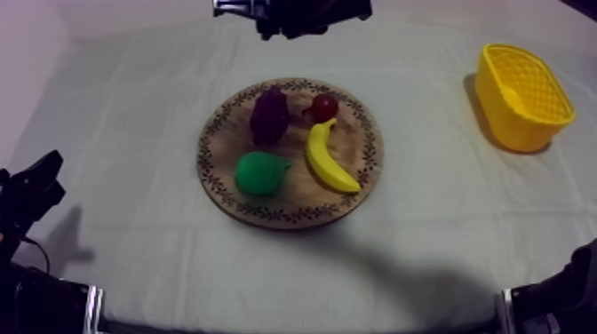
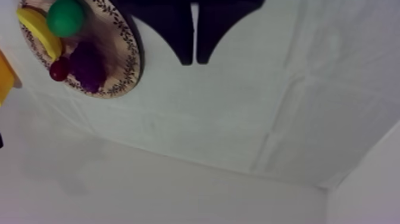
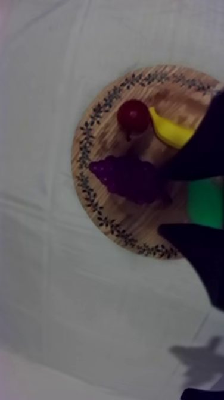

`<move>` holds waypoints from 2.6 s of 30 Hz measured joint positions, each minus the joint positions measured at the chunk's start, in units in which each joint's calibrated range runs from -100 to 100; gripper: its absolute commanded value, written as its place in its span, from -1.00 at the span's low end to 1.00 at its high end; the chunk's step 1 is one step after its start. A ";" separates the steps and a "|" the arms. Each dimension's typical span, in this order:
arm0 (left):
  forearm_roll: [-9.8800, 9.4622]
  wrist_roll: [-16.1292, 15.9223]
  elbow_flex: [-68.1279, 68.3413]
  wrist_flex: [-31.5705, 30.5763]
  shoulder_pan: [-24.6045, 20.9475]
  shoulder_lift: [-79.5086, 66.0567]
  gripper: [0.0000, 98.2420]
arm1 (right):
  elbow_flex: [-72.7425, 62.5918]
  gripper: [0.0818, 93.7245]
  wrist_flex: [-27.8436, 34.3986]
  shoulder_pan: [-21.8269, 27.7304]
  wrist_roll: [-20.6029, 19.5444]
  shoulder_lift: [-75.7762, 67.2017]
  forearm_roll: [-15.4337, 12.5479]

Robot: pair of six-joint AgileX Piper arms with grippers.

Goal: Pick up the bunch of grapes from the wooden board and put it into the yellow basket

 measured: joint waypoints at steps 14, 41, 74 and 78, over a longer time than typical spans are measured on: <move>0.00 0.00 0.00 0.00 0.00 0.00 -1.00 | -3.61 0.20 -2.51 1.25 0.15 7.24 -1.54; 0.00 0.00 0.00 0.00 0.00 0.00 -1.00 | -11.07 0.17 -13.03 4.28 0.18 28.06 -3.89; 0.00 0.00 0.00 0.00 0.00 0.00 -1.00 | -13.32 -0.58 -15.04 5.12 4.20 33.51 -4.70; 0.00 0.00 0.00 0.00 0.00 0.00 -1.00 | -10.76 -0.58 -14.94 6.07 5.10 29.45 -4.02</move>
